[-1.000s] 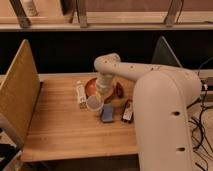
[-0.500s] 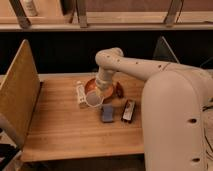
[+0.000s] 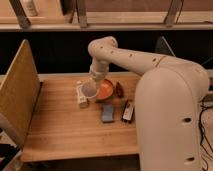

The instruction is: Place the ceramic cup in the ceramic bowl

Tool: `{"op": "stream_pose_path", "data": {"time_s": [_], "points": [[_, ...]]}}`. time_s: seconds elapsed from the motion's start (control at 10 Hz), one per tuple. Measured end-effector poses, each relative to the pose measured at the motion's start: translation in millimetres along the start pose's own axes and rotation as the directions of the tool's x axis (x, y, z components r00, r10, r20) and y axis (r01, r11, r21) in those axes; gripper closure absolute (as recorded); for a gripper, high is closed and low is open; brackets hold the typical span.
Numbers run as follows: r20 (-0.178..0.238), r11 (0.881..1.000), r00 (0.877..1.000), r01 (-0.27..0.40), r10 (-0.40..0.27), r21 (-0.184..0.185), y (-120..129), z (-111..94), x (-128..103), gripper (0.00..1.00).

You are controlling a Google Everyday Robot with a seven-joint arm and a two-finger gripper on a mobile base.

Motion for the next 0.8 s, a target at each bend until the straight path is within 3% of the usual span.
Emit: {"op": "stream_pose_path", "data": {"time_s": [0.3,0.5,0.8], "points": [[-0.034,1.0,0.999,-0.002,0.003,0.018,-22.0,12.5,-27.7,1.0],[-0.077,1.0,0.997,-0.01,0.011,0.015,-37.2,33.2,-40.6,1.0],[-0.099,0.998,0.994,-0.055,0.055,0.003,-64.2,60.1,-51.9,1.0]]}}
